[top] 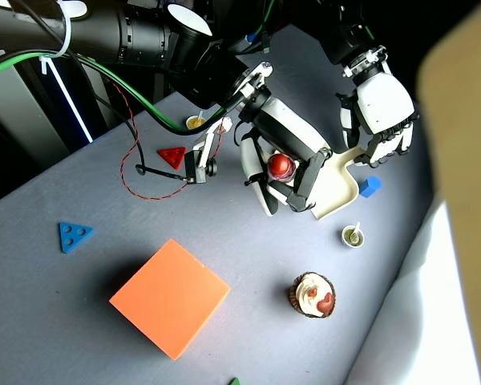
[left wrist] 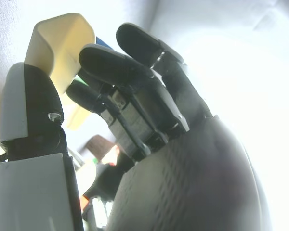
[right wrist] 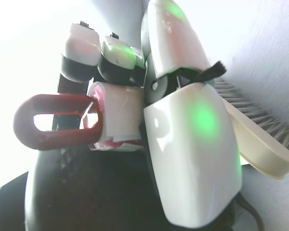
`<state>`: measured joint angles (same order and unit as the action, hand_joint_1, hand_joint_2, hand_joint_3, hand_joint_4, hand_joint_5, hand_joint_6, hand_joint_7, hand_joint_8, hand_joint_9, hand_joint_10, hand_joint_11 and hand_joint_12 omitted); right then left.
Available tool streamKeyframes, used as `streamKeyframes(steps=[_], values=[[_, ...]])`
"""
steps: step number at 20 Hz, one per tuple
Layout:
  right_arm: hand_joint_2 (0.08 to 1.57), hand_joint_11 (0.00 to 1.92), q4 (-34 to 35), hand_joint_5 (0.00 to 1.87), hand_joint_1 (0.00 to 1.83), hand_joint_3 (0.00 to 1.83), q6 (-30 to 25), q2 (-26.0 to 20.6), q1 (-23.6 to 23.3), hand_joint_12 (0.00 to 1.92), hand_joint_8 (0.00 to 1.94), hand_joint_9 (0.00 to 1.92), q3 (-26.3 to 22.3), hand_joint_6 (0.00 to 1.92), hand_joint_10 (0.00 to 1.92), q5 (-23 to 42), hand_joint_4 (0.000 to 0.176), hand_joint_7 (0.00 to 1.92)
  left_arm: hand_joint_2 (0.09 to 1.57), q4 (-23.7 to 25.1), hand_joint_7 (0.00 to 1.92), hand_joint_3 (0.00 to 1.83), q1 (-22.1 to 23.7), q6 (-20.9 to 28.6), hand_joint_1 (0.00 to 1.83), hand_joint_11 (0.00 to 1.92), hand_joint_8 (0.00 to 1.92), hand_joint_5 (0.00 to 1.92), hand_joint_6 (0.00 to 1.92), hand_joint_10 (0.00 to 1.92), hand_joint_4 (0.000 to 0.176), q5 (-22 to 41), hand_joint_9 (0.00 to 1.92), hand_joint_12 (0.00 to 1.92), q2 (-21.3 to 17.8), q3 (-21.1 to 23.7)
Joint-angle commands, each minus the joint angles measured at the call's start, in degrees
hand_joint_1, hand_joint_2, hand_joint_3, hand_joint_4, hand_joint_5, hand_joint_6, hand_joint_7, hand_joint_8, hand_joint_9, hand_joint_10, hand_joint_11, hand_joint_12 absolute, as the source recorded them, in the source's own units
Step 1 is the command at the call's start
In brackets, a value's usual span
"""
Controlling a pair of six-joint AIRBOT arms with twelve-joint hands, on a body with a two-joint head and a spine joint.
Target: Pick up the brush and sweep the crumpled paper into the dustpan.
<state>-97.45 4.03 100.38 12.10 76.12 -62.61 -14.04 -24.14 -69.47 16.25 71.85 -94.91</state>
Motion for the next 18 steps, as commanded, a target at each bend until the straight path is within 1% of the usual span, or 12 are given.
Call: streamKeyframes(steps=[1,2,3,7,10,14,18], values=[[1.17,1.25,-7.0,1.02,1.62,0.00,-0.5,-0.1,-0.8,1.92,1.94,1.15,0.3,1.92,1.92,-1.4,0.176,1.06,1.07,0.2,1.10,0.00,0.8,-0.6,1.39,0.61,0.72,1.12,0.67,1.21,0.000,6.2,0.92,1.28,-0.8,0.0],[1.17,1.25,-7.8,1.02,1.62,0.00,-1.3,0.0,-0.8,1.92,1.94,1.15,0.5,1.92,1.92,-1.1,0.176,1.06,1.07,0.2,1.10,0.00,0.8,-0.6,1.39,0.61,0.72,1.12,0.67,1.21,0.000,6.2,0.92,1.28,-0.8,0.0],[1.17,1.26,-8.3,1.01,1.64,0.00,-2.3,0.1,-0.9,1.92,1.94,1.16,0.9,1.92,1.92,-0.9,0.176,1.05,1.06,0.2,1.14,0.00,0.9,-0.6,1.39,0.65,0.63,1.09,0.72,1.20,0.000,6.2,0.94,1.23,-0.8,0.0],[1.18,1.25,-10.0,1.01,1.64,0.00,-4.6,0.4,-0.9,1.92,1.94,1.15,2.6,1.92,1.92,-0.3,0.176,1.04,1.07,0.2,1.13,0.00,1.1,-1.0,1.39,0.68,0.64,1.07,0.76,1.20,0.000,6.2,0.94,1.19,-0.9,0.3],[1.17,1.25,-11.8,1.00,1.65,0.00,-6.8,0.4,-0.9,1.92,1.94,1.17,3.2,1.92,1.92,-0.1,0.176,1.05,1.06,0.1,1.15,0.00,1.2,-1.2,1.39,0.69,0.59,1.10,0.71,1.18,0.000,6.1,0.95,1.18,-1.0,0.8],[1.17,1.24,-15.3,1.00,1.65,0.00,-10.6,0.4,-0.9,1.92,1.94,1.15,3.4,1.92,1.92,-0.9,0.176,1.06,1.06,-0.5,1.15,0.00,1.2,-1.5,1.39,0.69,0.59,1.11,0.70,1.18,0.000,6.1,0.96,1.19,-1.0,1.3],[1.18,1.25,-16.5,1.00,1.64,0.00,-10.0,0.1,-0.9,1.92,1.94,1.15,3.0,1.92,1.92,-1.2,0.176,1.06,1.06,-0.7,1.13,0.00,1.2,-1.8,1.39,0.67,0.63,1.09,0.72,1.19,0.000,6.1,0.94,1.19,-1.1,1.4]])
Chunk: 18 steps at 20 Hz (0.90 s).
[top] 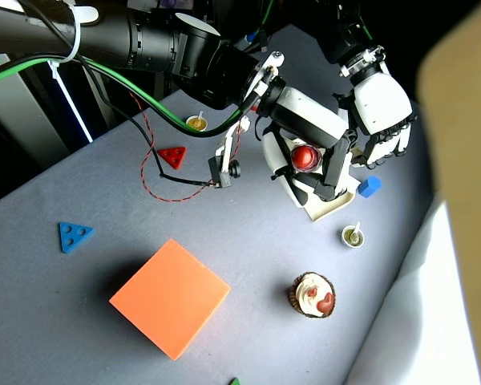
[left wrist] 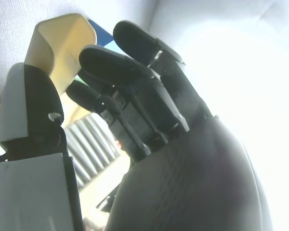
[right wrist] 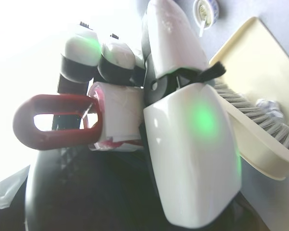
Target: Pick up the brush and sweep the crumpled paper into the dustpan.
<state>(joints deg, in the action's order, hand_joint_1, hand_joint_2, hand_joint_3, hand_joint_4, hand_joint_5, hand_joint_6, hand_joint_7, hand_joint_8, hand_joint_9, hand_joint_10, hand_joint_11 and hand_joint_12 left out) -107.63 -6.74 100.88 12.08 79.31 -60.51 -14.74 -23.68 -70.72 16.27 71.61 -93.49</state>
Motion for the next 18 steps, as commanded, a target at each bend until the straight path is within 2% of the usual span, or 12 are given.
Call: streamKeyframes(steps=[1,5,10,14,15,17,18], values=[[1.18,1.25,-6.4,1.01,1.64,0.00,0.9,-0.7,-0.9,1.92,1.94,1.15,-0.5,1.92,1.92,-3.3,0.176,1.06,1.06,0.0,1.14,0.00,0.7,-0.6,1.39,0.68,0.61,1.09,0.72,1.20,0.000,6.1,0.95,1.19,-0.9,-0.1],[1.17,1.22,-6.8,1.00,1.63,0.00,1.0,-1.9,-0.8,1.92,1.94,1.14,-1.4,1.92,1.92,-3.0,0.176,1.04,1.07,-0.4,1.12,0.00,0.4,-0.6,1.39,0.63,0.65,1.11,0.70,1.20,0.000,6.1,0.94,1.28,-1.0,-0.1],[1.18,1.24,-8.1,1.01,1.64,0.00,0.1,-4.0,-0.8,1.92,1.94,1.16,-2.9,1.92,1.92,-2.7,0.176,1.06,1.05,-1.3,1.17,0.00,0.4,-1.1,1.39,0.63,0.55,1.13,0.67,1.18,0.000,6.1,0.95,1.28,-1.0,-0.1],[1.17,1.23,-7.6,1.02,1.65,0.00,-1.1,-7.7,-1.0,1.92,1.94,1.14,-6.6,1.92,1.92,-2.2,0.176,1.05,1.05,-1.4,1.18,0.00,0.3,-1.2,1.39,0.58,0.54,1.13,0.65,1.18,0.000,6.1,0.95,1.35,-1.1,-0.3],[1.17,1.24,-6.1,1.03,1.64,0.00,-1.6,-9.3,-1.1,1.92,1.94,1.18,-8.5,1.92,1.92,-1.0,0.176,1.07,1.06,-1.4,1.18,0.00,0.2,-1.2,1.39,0.64,0.54,1.12,0.70,1.17,0.000,6.1,0.95,1.25,-1.2,-0.4],[1.17,1.25,-3.9,1.04,1.64,0.00,-3.2,-12.6,-1.2,1.92,1.94,1.17,-11.3,1.92,1.92,0.9,0.176,1.07,1.05,-1.4,1.18,0.00,0.2,-1.2,1.39,0.68,0.51,1.12,0.72,1.16,0.000,6.1,0.96,1.18,-1.3,-0.7],[1.17,1.25,-2.7,1.04,1.64,0.00,-4.5,-14.7,-1.2,1.92,1.94,1.17,-12.8,1.92,1.92,2.1,0.176,1.07,1.06,-1.4,1.16,0.00,0.2,-1.2,1.39,0.68,0.56,1.11,0.73,1.17,0.000,6.1,0.95,1.18,-1.4,-0.8]])
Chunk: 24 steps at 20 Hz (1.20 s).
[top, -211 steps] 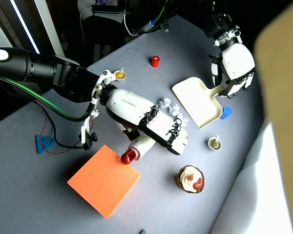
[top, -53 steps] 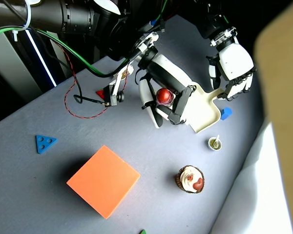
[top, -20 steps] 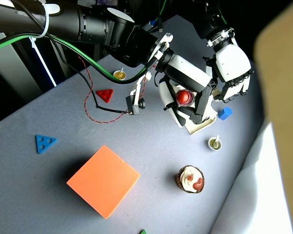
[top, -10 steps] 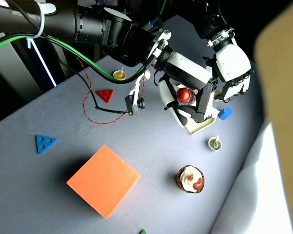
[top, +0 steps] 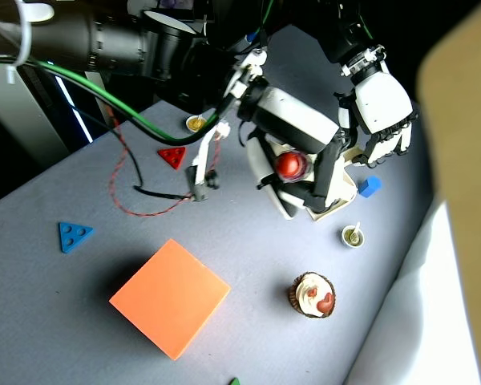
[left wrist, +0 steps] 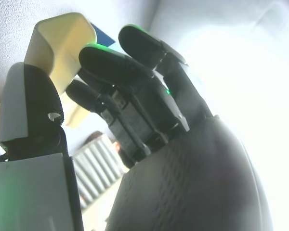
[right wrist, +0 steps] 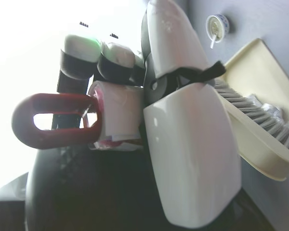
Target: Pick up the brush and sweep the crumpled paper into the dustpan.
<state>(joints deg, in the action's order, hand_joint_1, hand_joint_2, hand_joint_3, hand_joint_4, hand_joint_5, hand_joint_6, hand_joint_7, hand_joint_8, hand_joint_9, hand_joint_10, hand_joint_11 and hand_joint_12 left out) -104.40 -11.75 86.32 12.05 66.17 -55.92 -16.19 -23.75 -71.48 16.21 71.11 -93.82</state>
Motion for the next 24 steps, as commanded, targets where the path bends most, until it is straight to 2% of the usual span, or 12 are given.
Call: streamKeyframes(steps=[1,2,4,9,12,14,15,18,19,20,21,24], values=[[1.17,1.25,-5.0,1.02,1.63,0.00,-0.7,-1.9,-1.2,1.92,1.94,1.16,-1.1,1.92,1.92,-1.6,0.176,1.06,1.06,0.1,1.15,0.00,0.2,-0.4,1.39,0.67,0.58,1.10,0.73,1.19,0.000,6.2,0.94,1.20,-1.0,-0.5],[1.17,1.25,-4.0,1.02,1.63,0.00,-1.8,-3.8,-1.2,1.92,1.94,1.16,-2.5,1.92,1.92,-0.6,0.176,1.06,1.06,0.1,1.15,0.00,0.2,-0.4,1.39,0.67,0.58,1.10,0.73,1.19,0.000,6.2,0.94,1.20,-1.1,-0.5],[1.17,1.22,-3.4,1.02,1.64,0.00,-3.3,-7.2,-1.2,1.92,1.94,1.18,-5.2,1.92,1.92,0.9,0.176,1.07,1.06,0.0,1.13,0.00,0.0,-0.4,1.39,0.72,0.61,1.13,0.71,1.15,0.000,6.2,0.96,1.07,-1.3,-0.5],[1.18,1.21,-3.8,1.02,1.64,0.00,-7.8,-12.6,-1.2,1.92,1.94,1.18,-10.8,1.92,1.92,2.3,0.176,1.07,1.06,-0.6,1.13,0.00,-0.5,-0.4,1.39,0.73,0.60,1.13,0.71,1.14,0.000,6.5,0.96,1.05,-1.6,-0.5],[1.17,1.24,-5.7,1.01,1.65,0.00,-12.1,-14.8,-0.7,1.92,1.94,1.17,-14.4,1.92,1.92,2.5,0.176,1.08,1.07,-0.8,1.12,0.00,-0.6,-0.4,1.38,0.75,0.57,1.10,0.81,1.14,0.000,6.7,0.95,1.00,-1.6,-0.5],[1.15,1.25,-7.3,1.02,1.64,0.00,-12.7,-15.2,0.1,1.92,1.94,1.16,-15.8,1.92,1.92,2.3,0.176,1.07,1.08,-1.0,1.10,0.00,-0.6,-0.4,1.38,0.73,0.57,1.09,0.85,1.18,0.000,6.9,0.91,0.98,-1.6,-0.6],[1.17,1.24,-7.9,1.03,1.64,0.00,-12.7,-15.2,0.6,1.92,1.94,1.17,-16.2,1.92,1.92,2.3,0.176,1.08,1.09,-1.1,1.09,0.00,-0.6,-0.4,1.38,0.72,0.58,1.05,0.94,1.20,0.000,7.0,0.90,0.95,-1.6,-0.6],[1.17,1.24,-11.0,1.02,1.64,0.00,-12.7,-15.2,2.2,1.92,1.94,1.17,-16.9,1.92,1.92,2.1,0.176,1.08,1.12,-1.3,1.00,0.00,-0.6,-0.4,1.37,0.71,0.80,0.89,1.14,1.28,0.000,7.1,0.87,0.75,-1.6,-0.6],[1.18,1.23,-11.4,1.02,1.63,0.00,-12.7,-15.2,2.6,1.92,1.94,1.17,-17.0,1.92,1.92,2.0,0.176,1.08,1.08,-1.3,0.88,0.00,-0.6,-0.4,1.26,0.65,0.31,0.80,0.44,0.52,0.000,7.2,0.79,0.67,-1.6,-0.6],[1.17,1.23,-11.4,1.03,1.63,0.00,-12.8,-15.2,2.7,1.92,1.94,1.17,-17.0,1.92,1.92,1.9,0.176,1.09,1.07,-1.3,0.80,0.00,-0.6,-0.4,1.17,0.57,0.09,0.73,0.13,0.17,0.000,7.3,0.76,0.60,-1.6,-0.6],[1.17,1.22,-11.4,1.02,1.62,0.00,-13.0,-15.2,3.0,1.92,1.94,1.16,-16.8,1.92,1.92,1.8,0.176,1.08,1.06,-1.3,0.74,0.00,-0.6,-0.4,1.11,0.52,0.02,0.69,0.03,0.05,0.000,7.3,0.73,0.56,-1.6,-0.6],[1.16,1.21,-11.4,1.03,1.61,0.00,-13.0,-15.2,3.2,1.92,1.94,1.16,-16.5,1.92,1.92,1.8,0.176,1.09,0.97,-1.3,0.56,0.00,-0.6,-0.4,0.98,0.45,0.00,0.54,0.00,0.00,0.000,7.4,0.56,0.32,-1.6,-0.6]])
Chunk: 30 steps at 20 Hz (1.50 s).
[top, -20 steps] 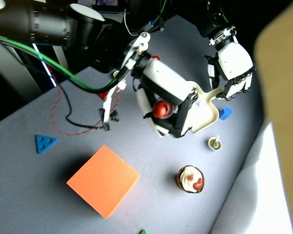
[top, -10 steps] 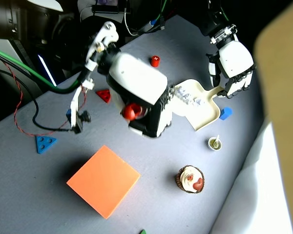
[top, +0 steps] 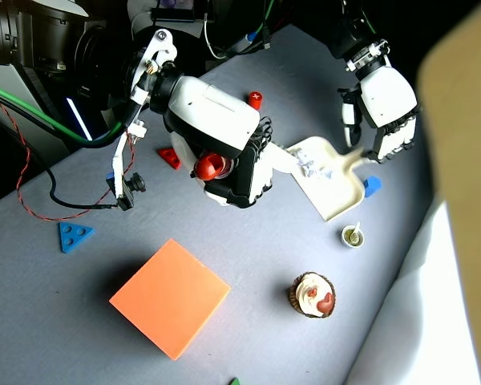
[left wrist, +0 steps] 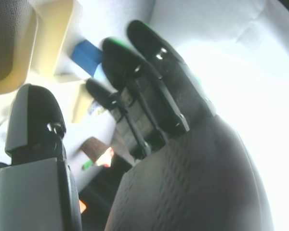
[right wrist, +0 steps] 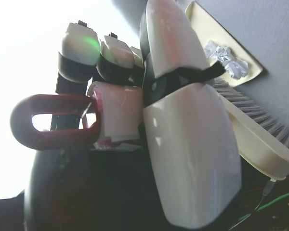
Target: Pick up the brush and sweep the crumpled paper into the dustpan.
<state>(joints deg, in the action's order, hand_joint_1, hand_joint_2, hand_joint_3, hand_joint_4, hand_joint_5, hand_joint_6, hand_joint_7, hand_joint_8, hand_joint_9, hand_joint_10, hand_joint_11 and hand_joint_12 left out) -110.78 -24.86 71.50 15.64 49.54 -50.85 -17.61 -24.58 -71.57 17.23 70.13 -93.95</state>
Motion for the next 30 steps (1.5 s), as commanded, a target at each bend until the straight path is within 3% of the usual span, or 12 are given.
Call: streamKeyframes(steps=[1,5,12,15,17,18,19,21,22,23,25,30], values=[[1.17,1.21,-5.0,1.02,1.61,0.00,0.1,-0.4,-0.4,1.92,1.94,1.16,0.2,1.92,1.92,-3.3,0.176,1.08,0.97,0.1,0.49,0.01,0.2,-0.3,0.93,0.40,0.00,0.48,0.00,0.00,0.000,6.4,0.49,0.28,-0.6,-0.6],[1.16,1.23,-5.2,1.01,1.63,0.00,-0.3,-0.4,-0.1,1.92,1.94,1.14,0.7,1.92,1.92,-4.0,0.176,1.06,0.92,0.1,0.44,0.00,0.2,-0.3,0.95,0.37,0.00,0.43,0.00,0.00,0.000,6.6,0.41,0.20,-0.6,-0.6],[1.16,1.17,-9.5,0.96,1.63,0.00,-11.9,-0.4,4.7,1.92,1.94,1.04,2.8,1.92,1.92,-6.1,0.176,0.95,0.95,0.0,0.44,0.01,0.0,-0.3,0.94,0.37,0.00,0.44,0.00,0.00,0.000,6.9,0.41,0.15,-0.3,-0.5],[1.12,0.66,-10.5,0.78,1.58,0.00,-12.9,-0.1,6.7,1.92,1.94,0.66,4.3,1.92,1.92,-6.1,0.172,0.69,0.95,-0.1,0.46,0.01,-0.2,-0.3,0.93,0.38,0.01,0.46,0.01,0.00,0.000,7.0,0.42,0.16,-0.3,-0.3],[1.07,0.39,-11.4,0.47,1.52,0.00,-12.9,0.1,8.3,1.84,1.91,0.33,4.8,1.92,1.91,-6.1,0.087,0.32,0.95,-0.2,0.47,0.00,-0.4,-0.3,0.94,0.39,0.01,0.46,0.01,0.01,0.000,7.0,0.44,0.16,-0.3,-0.2],[1.07,0.36,-11.4,0.40,1.50,0.00,-12.9,0.2,8.8,1.79,1.85,0.33,4.9,1.85,1.86,-6.1,0.057,0.30,0.95,-0.2,0.47,0.00,-0.4,-0.3,0.95,0.39,0.01,0.46,0.01,0.01,0.000,7.0,0.44,0.16,-0.4,-0.1],[1.06,0.24,-11.4,0.33,1.48,0.00,-12.9,0.4,9.2,1.60,1.56,0.32,4.9,1.36,1.60,-6.1,0.000,0.24,0.95,-0.2,0.47,0.00,-0.5,-0.3,0.94,0.39,0.01,0.46,0.01,0.01,0.000,7.0,0.44,0.16,-0.4,-0.1],[1.03,0.16,-11.3,0.47,1.45,0.00,-12.9,0.4,9.4,1.35,0.57,0.40,4.6,0.24,0.86,-6.0,0.000,0.49,0.95,-0.2,0.47,0.00,-0.6,-0.3,0.91,0.40,0.01,0.46,0.00,0.01,0.000,7.0,0.44,0.16,-0.4,0.0],[1.00,0.03,-10.7,0.28,1.42,0.00,-12.8,0.4,9.4,0.85,0.17,0.32,4.4,0.05,0.33,-5.7,0.000,0.36,0.95,-0.2,0.46,0.00,-0.8,-0.3,0.91,0.38,0.00,0.45,0.00,0.00,0.000,7.0,0.43,0.15,-0.4,0.1],[0.96,0.01,-10.1,0.18,1.38,0.00,-12.3,0.4,9.4,0.57,0.04,0.28,4.4,0.01,0.11,-5.5,0.000,0.27,0.95,-0.2,0.47,0.00,-1.0,-0.3,0.92,0.38,0.00,0.45,0.00,0.00,0.000,7.0,0.44,0.15,-0.4,0.3],[0.91,0.00,-8.6,0.06,1.23,0.00,-11.4,0.4,9.3,0.10,0.01,0.07,4.1,0.00,0.01,-5.2,0.004,0.04,0.94,-0.2,0.47,0.00,-1.1,-0.4,0.93,0.39,0.00,0.47,0.01,0.00,0.000,7.1,0.44,0.15,-0.5,0.7],[0.85,0.00,-2.6,0.00,1.08,0.00,-7.8,-0.3,7.7,0.00,0.00,0.00,2.8,0.00,0.00,-3.7,0.000,0.00,0.95,-2.8,0.45,0.00,-0.4,-3.5,0.89,0.37,0.00,0.44,0.00,0.00,0.000,7.8,0.42,0.14,-0.6,1.4]])
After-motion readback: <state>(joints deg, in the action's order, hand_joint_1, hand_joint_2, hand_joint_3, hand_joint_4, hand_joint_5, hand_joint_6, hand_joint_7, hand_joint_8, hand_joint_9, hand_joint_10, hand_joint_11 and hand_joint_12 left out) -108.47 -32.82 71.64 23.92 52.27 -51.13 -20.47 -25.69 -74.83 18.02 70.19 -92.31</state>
